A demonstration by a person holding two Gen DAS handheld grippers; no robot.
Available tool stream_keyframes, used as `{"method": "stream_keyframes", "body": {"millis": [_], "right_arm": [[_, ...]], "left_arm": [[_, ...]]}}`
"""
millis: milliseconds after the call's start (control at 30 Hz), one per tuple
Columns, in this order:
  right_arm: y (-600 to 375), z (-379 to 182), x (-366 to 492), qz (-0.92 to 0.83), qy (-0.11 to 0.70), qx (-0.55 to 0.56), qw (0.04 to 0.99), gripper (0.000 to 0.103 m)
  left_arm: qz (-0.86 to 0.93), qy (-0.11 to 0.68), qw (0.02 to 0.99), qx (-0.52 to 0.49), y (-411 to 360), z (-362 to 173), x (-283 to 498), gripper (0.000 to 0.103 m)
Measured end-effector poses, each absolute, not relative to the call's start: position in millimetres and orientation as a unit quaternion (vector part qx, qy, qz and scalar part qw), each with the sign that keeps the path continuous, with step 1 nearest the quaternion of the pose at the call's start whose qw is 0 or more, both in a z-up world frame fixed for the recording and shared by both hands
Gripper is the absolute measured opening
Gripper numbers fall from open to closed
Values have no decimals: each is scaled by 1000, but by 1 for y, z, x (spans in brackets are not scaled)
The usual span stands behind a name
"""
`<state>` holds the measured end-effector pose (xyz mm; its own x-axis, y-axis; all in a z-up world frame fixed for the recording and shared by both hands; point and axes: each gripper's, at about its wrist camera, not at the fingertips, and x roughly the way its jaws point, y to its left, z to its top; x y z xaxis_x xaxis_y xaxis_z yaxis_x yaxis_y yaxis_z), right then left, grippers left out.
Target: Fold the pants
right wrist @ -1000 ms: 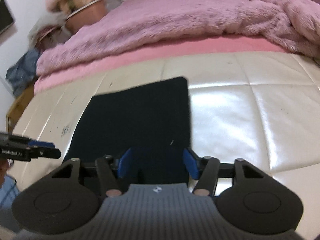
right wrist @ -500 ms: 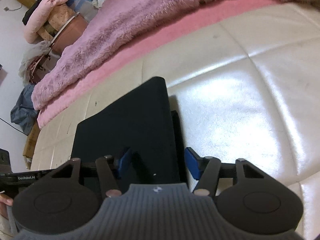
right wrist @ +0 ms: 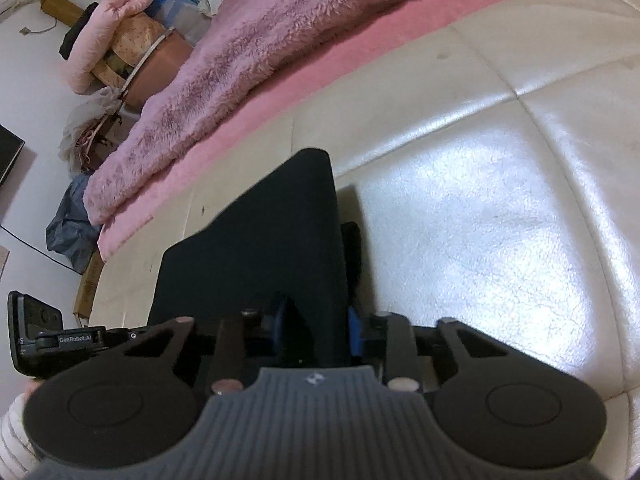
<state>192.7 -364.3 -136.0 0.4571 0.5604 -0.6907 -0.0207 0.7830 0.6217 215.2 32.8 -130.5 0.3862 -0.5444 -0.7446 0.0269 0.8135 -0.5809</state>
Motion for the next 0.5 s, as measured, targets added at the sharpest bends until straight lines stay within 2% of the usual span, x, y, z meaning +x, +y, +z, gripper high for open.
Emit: {"method": "stream_keyframes", "body": {"millis": [167,500], "right_arm": [[-342,-127,206,198,484,272,808,15],[-227,-130,281,255,495,263,788,12]], "left_arm": [[-156,525,807,-223,63,-120,229,18],[-107,523,828,-172,153,-98,273,18]]}}
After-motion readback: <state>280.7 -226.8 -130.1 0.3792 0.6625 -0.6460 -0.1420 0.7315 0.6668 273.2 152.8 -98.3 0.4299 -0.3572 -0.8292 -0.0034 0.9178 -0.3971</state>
